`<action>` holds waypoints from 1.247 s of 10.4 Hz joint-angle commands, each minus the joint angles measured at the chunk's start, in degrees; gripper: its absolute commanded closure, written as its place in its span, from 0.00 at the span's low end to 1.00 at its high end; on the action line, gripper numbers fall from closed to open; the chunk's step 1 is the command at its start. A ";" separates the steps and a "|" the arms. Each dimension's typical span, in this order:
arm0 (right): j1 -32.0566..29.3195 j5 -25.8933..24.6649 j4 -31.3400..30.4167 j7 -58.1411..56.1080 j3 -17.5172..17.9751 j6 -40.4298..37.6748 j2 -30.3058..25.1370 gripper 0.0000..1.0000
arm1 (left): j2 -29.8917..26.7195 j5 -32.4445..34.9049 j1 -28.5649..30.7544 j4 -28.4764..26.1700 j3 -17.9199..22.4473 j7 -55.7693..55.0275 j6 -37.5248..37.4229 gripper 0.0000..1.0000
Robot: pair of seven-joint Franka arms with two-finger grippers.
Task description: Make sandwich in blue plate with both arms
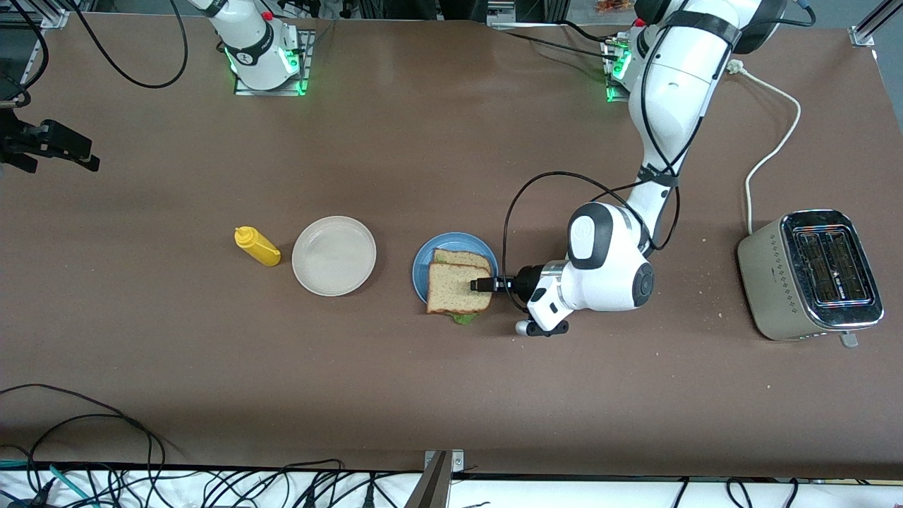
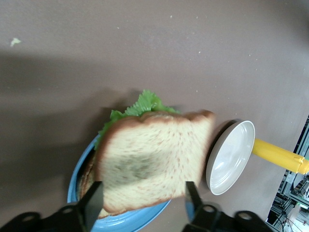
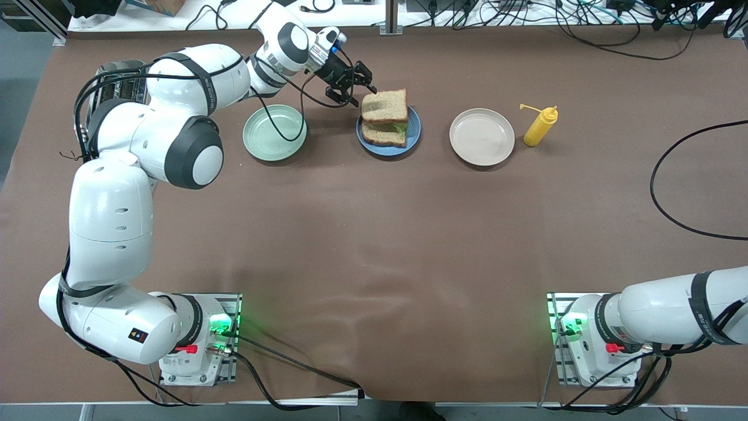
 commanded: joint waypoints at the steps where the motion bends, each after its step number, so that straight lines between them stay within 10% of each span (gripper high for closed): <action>1: 0.21 1.16 0.86 0.78 -0.05 0.00 0.60 0.00 | -1.71 -1.26 0.40 0.66 3.14 1.05 -6.72 0.00; 4: 0.30 1.16 0.86 0.69 0.12 -0.27 0.61 0.00 | -7.23 0.31 3.29 -0.12 3.59 1.23 -7.80 0.00; 7: 0.30 1.25 0.86 0.78 0.21 -0.53 0.61 0.00 | -17.33 24.36 7.50 -1.78 2.80 1.40 -7.72 0.00; 13: 0.21 1.69 0.77 0.52 0.12 -0.62 0.61 0.00 | -40.81 44.31 13.15 -14.45 3.51 0.88 -13.67 0.00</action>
